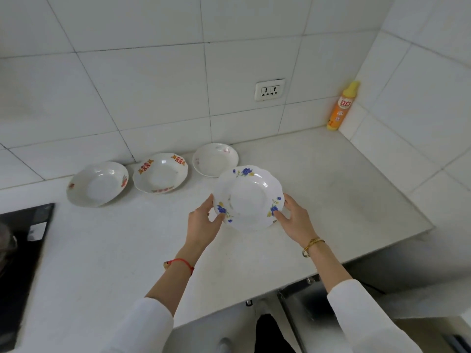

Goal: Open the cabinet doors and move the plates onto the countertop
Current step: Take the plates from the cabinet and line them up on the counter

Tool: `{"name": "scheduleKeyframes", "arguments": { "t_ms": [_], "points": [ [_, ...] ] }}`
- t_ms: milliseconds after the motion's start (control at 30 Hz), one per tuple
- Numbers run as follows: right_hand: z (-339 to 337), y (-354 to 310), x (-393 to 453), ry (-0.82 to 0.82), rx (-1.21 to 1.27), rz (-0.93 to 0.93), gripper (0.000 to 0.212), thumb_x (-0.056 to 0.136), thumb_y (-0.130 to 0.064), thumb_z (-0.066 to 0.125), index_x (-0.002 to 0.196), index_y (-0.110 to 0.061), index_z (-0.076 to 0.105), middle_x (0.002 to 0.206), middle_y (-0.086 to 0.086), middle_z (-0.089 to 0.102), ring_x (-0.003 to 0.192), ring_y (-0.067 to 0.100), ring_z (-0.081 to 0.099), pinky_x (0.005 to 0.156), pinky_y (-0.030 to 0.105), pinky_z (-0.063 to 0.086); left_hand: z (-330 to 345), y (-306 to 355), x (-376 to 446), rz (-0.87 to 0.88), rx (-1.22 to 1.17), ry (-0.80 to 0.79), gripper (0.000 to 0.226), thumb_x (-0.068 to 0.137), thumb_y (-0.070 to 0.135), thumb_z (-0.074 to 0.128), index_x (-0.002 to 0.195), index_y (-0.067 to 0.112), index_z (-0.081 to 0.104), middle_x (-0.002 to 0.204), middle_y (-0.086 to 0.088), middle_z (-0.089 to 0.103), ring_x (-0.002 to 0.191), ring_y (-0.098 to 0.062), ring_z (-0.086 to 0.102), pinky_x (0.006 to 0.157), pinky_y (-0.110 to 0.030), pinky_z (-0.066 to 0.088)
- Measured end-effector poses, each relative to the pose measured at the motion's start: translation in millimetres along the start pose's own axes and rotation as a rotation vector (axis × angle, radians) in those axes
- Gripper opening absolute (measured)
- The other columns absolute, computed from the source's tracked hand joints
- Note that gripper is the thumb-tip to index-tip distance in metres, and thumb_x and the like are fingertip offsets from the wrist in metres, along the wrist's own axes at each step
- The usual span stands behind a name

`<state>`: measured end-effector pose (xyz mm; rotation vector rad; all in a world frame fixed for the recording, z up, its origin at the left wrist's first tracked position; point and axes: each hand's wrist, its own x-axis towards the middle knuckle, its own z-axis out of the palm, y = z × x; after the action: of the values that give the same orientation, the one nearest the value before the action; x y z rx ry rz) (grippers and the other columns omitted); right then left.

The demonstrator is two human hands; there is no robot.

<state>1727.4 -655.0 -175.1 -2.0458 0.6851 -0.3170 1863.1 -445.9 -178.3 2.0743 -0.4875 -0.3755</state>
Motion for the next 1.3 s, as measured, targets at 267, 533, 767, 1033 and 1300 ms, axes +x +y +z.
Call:
{"name": "scheduleKeyframes", "arguments": {
  "t_ms": [267,533,767,1033,1300],
  "points": [
    [-37.5,32.2,92.4,-0.058,-0.055,0.059,0.043,0.090,-0.010,0.058,0.132,-0.016,0.050,0.127,0.004,0.062,0.124,0.021,0.053,0.096,0.025,0.041,63.5,20.8,72.6,-0.093,-0.011,0.007,0.058,0.087,0.023,0.067,0.140,0.030,0.047,0.126,0.007,0.065,0.116,-0.020,0.060,0.088,-0.020,0.040],
    [-68.7,71.0,199.8,-0.178,-0.127,0.087,0.044,0.090,-0.012,0.059,0.133,-0.015,0.049,0.128,0.006,0.062,0.126,0.024,0.053,0.099,0.029,0.042,125.1,40.1,148.4,-0.192,-0.035,0.055,0.053,0.088,0.018,0.066,0.138,0.025,0.051,0.128,0.001,0.064,0.119,-0.025,0.057,0.095,-0.030,0.044],
    [-69.2,95.4,273.9,-0.243,-0.155,0.112,0.045,0.089,-0.011,0.058,0.133,-0.012,0.048,0.126,0.012,0.061,0.124,0.030,0.051,0.102,0.041,0.044,151.2,35.7,207.1,-0.211,-0.029,-0.009,0.055,0.091,0.004,0.059,0.143,0.017,0.045,0.139,-0.004,0.055,0.131,-0.026,0.048,0.109,-0.045,0.041],
    [-62.2,114.0,332.3,-0.298,-0.171,0.138,0.048,0.090,-0.011,0.057,0.137,-0.013,0.045,0.129,0.012,0.059,0.125,0.030,0.050,0.104,0.044,0.043,169.6,33.9,246.0,-0.240,-0.029,-0.059,0.063,0.092,-0.001,0.052,0.149,0.019,0.034,0.142,-0.003,0.052,0.134,-0.024,0.044,0.112,-0.043,0.037],
    [-55.2,117.1,365.2,-0.329,-0.199,0.148,0.051,0.092,-0.011,0.056,0.140,-0.014,0.041,0.131,0.012,0.057,0.122,0.031,0.052,0.103,0.046,0.045,179.2,30.5,265.1,-0.285,0.056,-0.096,0.070,0.094,0.007,0.053,0.153,0.023,0.019,0.147,-0.005,0.045,0.137,-0.028,0.040,0.115,-0.045,0.032]
  ]
}}
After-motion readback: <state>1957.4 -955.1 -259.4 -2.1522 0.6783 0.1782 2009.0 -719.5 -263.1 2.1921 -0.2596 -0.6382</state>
